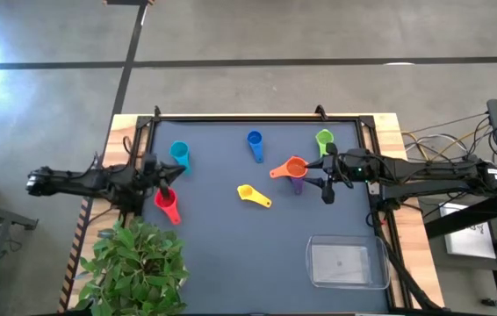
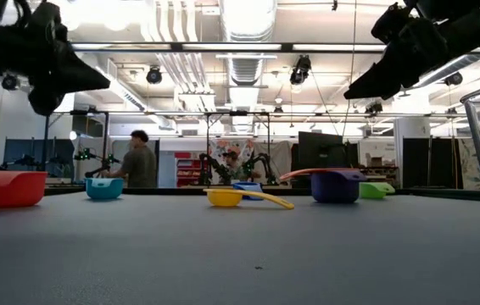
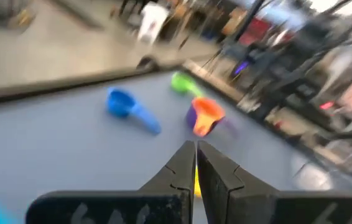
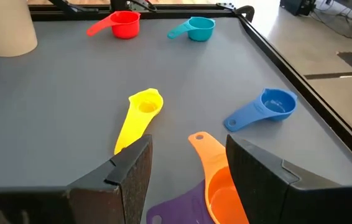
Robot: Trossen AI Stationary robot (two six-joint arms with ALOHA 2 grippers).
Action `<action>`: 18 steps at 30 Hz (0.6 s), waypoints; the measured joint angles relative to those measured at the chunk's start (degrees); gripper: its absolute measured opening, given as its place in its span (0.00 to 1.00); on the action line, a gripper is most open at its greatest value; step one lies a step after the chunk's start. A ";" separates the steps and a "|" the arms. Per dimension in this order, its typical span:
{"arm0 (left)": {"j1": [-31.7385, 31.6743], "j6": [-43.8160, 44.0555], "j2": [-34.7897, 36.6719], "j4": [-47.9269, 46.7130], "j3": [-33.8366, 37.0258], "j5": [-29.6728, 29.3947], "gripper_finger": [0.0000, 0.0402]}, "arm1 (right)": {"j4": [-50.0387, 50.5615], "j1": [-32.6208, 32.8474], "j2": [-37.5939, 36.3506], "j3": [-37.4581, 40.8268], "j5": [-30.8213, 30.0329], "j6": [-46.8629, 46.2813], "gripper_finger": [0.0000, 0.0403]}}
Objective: Nest measuring cups in basket
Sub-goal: Stack the red measuring cup on top of the orange measuring cup
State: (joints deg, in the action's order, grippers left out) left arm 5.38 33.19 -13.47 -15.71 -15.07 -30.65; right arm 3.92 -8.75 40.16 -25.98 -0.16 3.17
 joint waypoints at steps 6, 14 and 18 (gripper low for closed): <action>-0.02 16.26 -14.16 -25.28 -13.68 -1.00 0.00 | -0.15 0.00 0.00 0.00 0.12 -0.69 0.48; 0.07 26.31 -34.87 -50.19 -26.91 7.03 0.00 | -0.42 0.00 0.00 0.00 0.14 -1.79 0.48; 0.07 23.62 -41.01 -51.67 -28.97 9.06 0.07 | -0.42 0.00 0.00 0.00 0.45 -2.09 0.48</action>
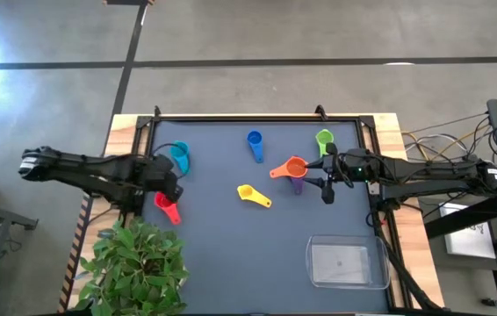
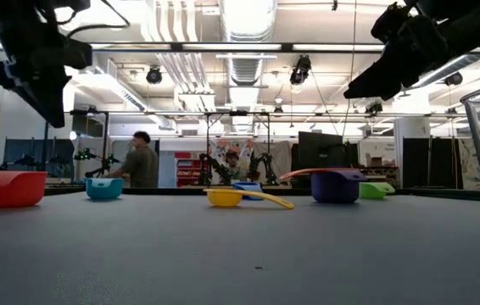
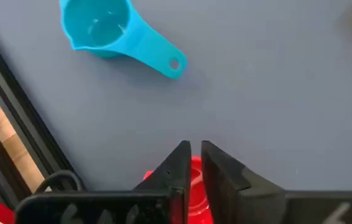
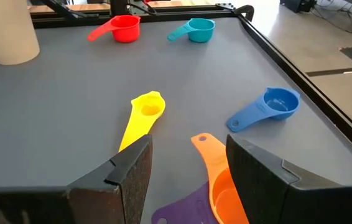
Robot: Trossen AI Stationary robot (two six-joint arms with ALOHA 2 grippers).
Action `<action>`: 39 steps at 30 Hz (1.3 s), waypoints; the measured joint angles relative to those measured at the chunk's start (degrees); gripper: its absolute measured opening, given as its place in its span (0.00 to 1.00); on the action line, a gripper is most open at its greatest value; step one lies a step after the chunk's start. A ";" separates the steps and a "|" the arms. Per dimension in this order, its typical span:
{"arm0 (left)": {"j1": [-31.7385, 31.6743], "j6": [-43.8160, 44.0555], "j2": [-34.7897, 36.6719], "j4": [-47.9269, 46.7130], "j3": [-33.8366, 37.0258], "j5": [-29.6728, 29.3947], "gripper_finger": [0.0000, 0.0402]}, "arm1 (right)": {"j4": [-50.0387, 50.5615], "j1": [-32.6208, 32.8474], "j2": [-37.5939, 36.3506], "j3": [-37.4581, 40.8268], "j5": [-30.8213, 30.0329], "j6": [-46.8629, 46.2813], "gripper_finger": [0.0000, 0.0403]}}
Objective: Nest measuring cups in basket
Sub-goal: Stack the red measuring cup on top of the orange measuring cup
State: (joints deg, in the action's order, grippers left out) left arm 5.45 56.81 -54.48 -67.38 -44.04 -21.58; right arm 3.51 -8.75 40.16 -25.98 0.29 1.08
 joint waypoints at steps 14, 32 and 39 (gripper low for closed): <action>0.00 15.57 -6.10 4.58 5.91 6.28 0.52 | 0.00 0.00 0.00 0.00 0.20 -0.19 0.48; -0.02 23.08 -11.12 14.02 9.24 12.22 0.39 | -0.02 0.00 0.00 0.00 0.18 -0.30 0.48; -0.02 18.17 -15.74 15.26 7.94 14.08 0.17 | -0.02 0.00 0.00 0.00 0.18 -0.44 0.48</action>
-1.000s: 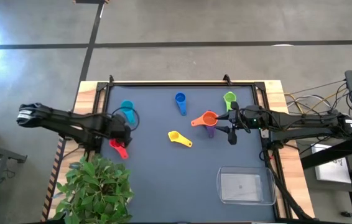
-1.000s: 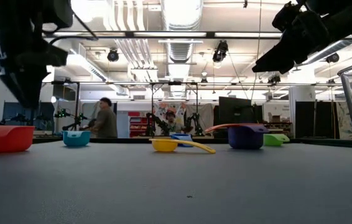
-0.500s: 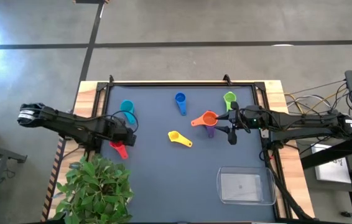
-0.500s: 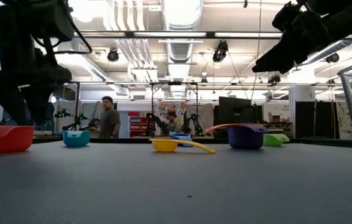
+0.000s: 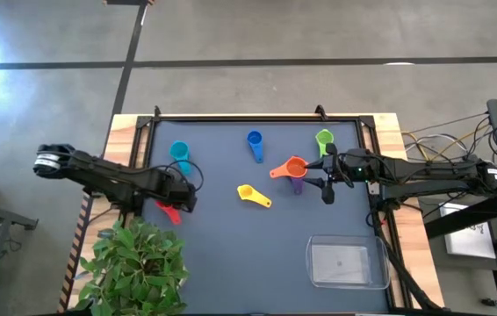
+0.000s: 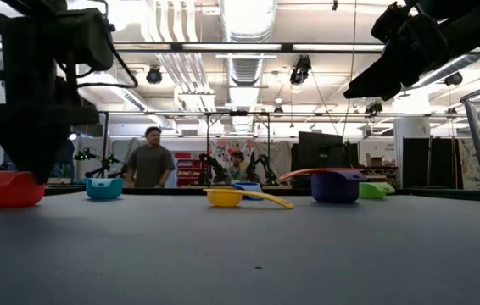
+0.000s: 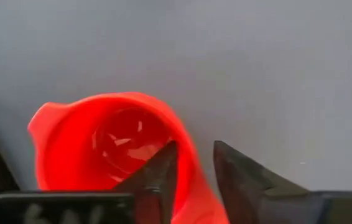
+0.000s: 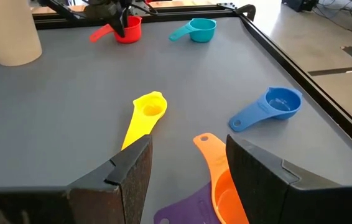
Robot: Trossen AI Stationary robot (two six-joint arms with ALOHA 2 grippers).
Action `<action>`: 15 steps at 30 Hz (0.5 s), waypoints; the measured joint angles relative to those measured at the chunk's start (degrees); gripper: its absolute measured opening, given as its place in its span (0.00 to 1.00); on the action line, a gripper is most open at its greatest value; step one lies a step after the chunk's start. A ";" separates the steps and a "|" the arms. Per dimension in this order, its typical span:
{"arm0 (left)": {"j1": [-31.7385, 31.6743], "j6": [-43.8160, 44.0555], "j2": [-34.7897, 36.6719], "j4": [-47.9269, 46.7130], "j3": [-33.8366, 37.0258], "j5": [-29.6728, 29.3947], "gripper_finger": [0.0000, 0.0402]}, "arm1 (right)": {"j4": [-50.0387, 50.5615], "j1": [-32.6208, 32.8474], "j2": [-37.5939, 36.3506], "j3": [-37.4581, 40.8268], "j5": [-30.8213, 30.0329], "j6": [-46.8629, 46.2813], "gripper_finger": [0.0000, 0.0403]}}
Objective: Nest measuring cups in basket
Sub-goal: Stack the red measuring cup on top of the orange measuring cup
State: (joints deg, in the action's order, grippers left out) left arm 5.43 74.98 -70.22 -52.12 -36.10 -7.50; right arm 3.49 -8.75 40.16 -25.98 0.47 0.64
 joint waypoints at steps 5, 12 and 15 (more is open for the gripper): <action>0.00 -5.10 -3.53 -0.11 -3.76 -1.57 0.02 | 0.00 0.00 0.00 0.00 -0.02 -0.02 0.48; -0.10 -13.12 -9.52 -0.28 -13.40 -2.51 0.01 | 0.02 0.00 0.00 0.00 -0.02 -0.06 0.48; -0.11 -17.02 -12.91 -0.38 -19.51 -4.08 0.01 | 0.03 0.00 0.00 0.00 -0.02 -0.83 0.48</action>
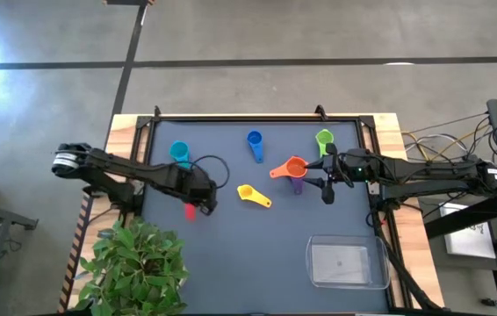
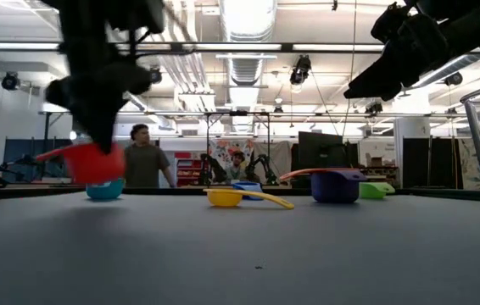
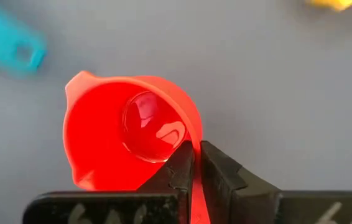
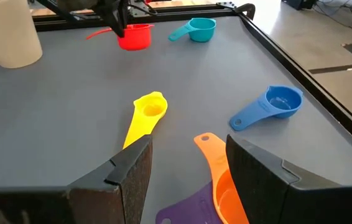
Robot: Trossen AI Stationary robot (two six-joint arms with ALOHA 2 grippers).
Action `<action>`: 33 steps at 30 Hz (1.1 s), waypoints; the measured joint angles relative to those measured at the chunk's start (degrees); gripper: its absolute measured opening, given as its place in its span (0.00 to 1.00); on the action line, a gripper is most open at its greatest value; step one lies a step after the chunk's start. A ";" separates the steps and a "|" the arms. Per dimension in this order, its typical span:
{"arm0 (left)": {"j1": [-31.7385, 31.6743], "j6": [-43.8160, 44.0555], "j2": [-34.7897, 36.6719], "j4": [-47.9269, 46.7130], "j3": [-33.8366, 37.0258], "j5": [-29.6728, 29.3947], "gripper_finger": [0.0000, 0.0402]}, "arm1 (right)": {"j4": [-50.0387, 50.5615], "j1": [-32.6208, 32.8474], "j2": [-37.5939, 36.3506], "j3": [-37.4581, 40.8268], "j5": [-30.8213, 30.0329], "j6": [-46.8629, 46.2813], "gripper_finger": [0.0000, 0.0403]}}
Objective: Nest measuring cups in basket
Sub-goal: Stack the red measuring cup on top of the orange measuring cup
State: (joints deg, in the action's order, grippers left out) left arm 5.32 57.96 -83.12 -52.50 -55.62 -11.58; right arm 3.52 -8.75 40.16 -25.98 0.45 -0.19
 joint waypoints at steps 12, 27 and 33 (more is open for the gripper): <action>-3.17 -21.53 -17.09 -0.68 -24.31 -2.18 0.01 | 0.91 0.01 0.00 0.54 -0.04 -0.26 0.48; -8.55 -41.72 -34.73 -0.95 -47.04 -2.43 0.00 | 6.87 0.00 0.00 1.11 -6.16 -2.85 0.48; -9.60 -46.62 -38.45 -0.45 -52.38 -2.42 0.00 | 10.77 -0.03 0.00 1.71 -8.07 -5.21 0.48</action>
State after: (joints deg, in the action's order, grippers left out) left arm -4.27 11.34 -121.57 -52.95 -107.99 -14.00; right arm 14.29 -8.78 40.16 -24.26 -7.62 -5.40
